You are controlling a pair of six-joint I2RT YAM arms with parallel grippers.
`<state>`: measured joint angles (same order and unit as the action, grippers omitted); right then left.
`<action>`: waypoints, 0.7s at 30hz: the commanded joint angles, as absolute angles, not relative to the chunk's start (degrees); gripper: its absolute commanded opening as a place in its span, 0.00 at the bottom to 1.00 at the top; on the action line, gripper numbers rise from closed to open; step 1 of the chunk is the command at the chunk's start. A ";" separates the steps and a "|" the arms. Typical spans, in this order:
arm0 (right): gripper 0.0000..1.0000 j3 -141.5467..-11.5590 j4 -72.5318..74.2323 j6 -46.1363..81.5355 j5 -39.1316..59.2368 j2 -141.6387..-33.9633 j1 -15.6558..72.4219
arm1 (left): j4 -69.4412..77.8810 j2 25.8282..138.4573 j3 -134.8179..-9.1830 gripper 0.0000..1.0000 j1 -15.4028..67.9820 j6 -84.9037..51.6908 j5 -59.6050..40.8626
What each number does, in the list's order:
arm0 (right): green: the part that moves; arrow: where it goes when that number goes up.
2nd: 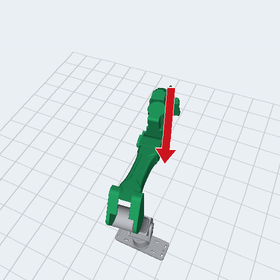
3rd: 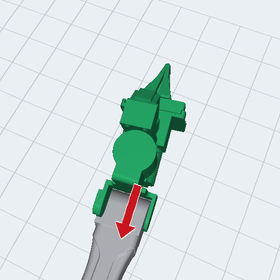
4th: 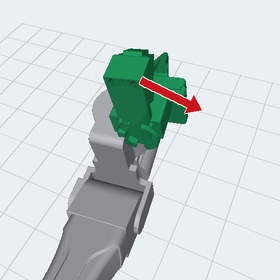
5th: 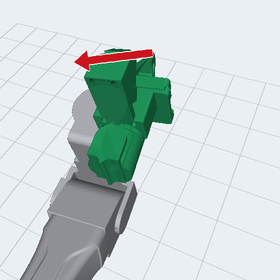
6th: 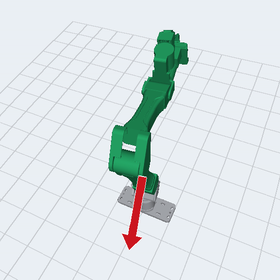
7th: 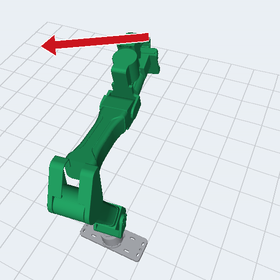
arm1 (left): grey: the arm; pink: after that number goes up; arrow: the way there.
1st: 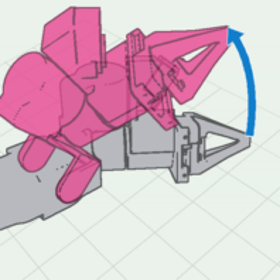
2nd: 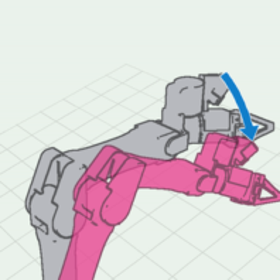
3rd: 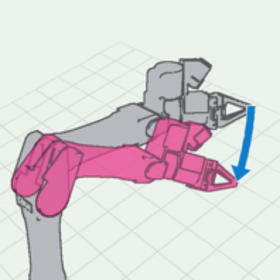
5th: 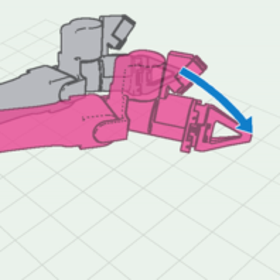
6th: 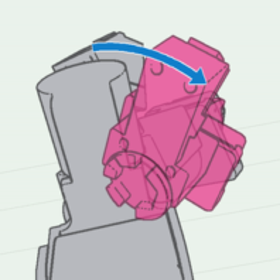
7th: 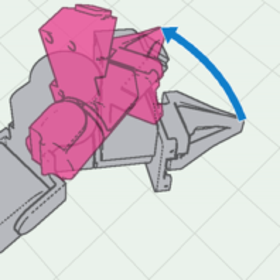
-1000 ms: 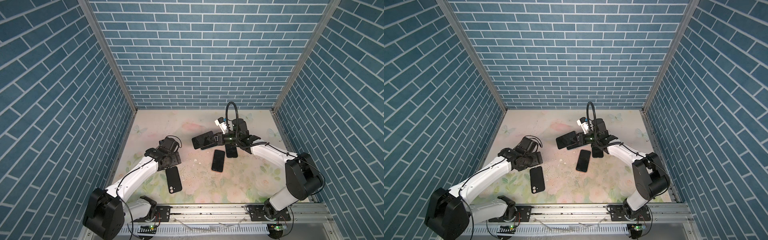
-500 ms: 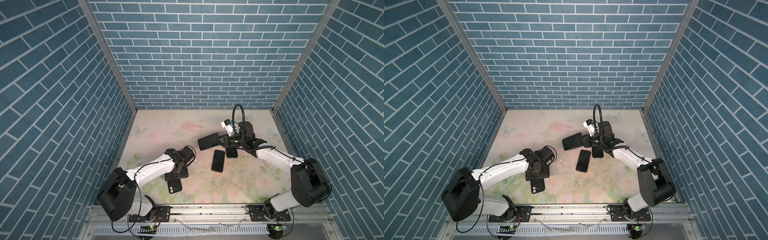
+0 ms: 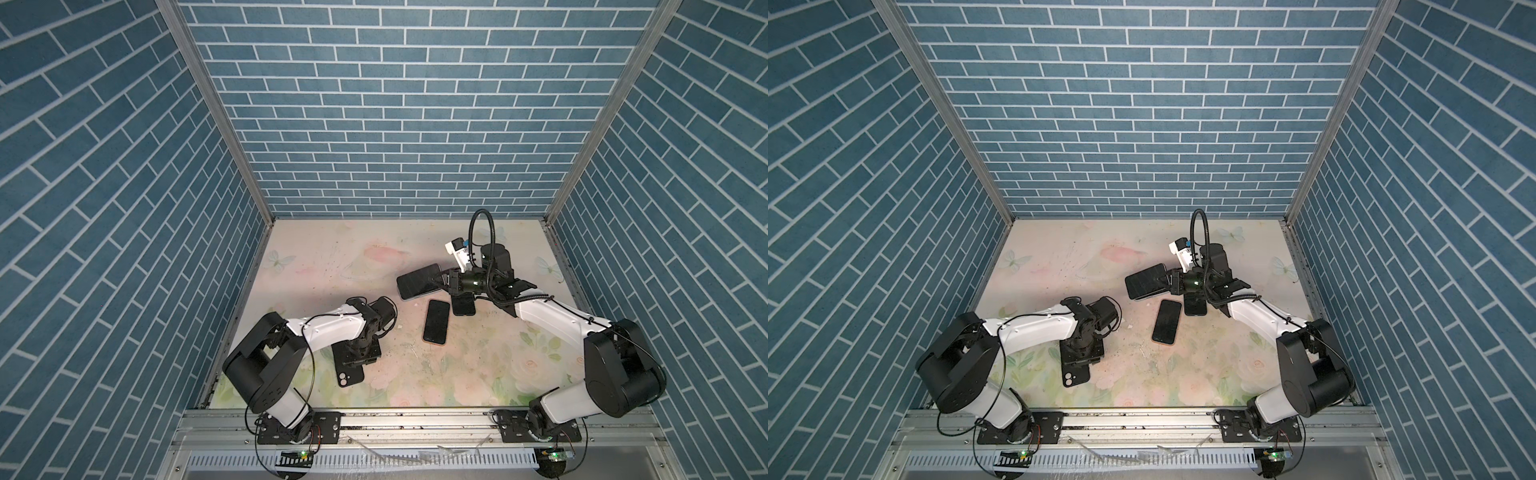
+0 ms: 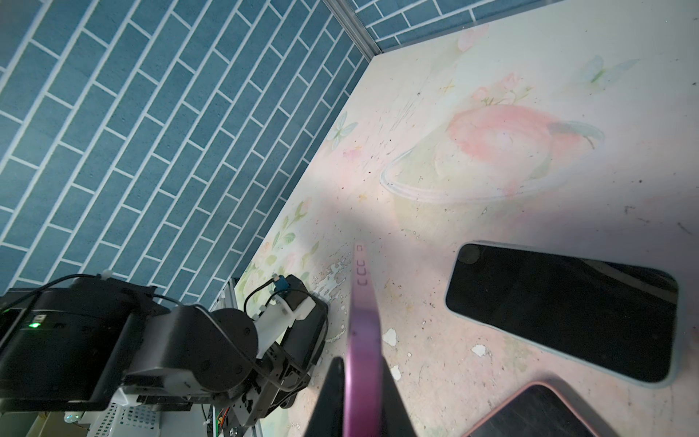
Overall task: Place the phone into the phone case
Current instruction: 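Grasp the edge of the black phone case with the left gripper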
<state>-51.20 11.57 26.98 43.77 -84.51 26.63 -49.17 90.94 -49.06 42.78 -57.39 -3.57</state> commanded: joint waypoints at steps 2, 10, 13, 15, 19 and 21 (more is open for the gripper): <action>0.00 -50.63 15.64 26.72 45.70 -81.49 25.95 | -48.19 93.18 -49.57 0.23 42.89 -57.42 -4.81; 0.00 -49.75 15.82 27.24 45.53 -80.36 25.93 | -48.33 93.31 -52.30 0.00 41.97 -57.03 -3.45; 0.00 -49.40 15.78 27.25 45.22 -79.85 25.93 | -47.11 92.81 -53.70 0.00 41.21 -58.15 -3.40; 0.00 -49.05 15.42 27.13 44.95 -79.38 25.84 | -46.55 92.97 -55.18 0.00 40.96 -59.19 -3.53; 0.00 -48.05 15.03 26.89 44.17 -78.00 25.60 | -42.76 92.36 -56.42 0.00 40.70 -66.43 -5.27; 0.00 -47.43 15.01 26.89 44.04 -76.99 25.29 | -40.60 92.04 -56.85 0.00 40.61 -71.59 -6.24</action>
<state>-47.64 12.38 27.11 43.51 -79.90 25.80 -43.51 92.62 -55.92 41.10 -64.12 -5.23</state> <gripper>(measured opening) 0.134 0.057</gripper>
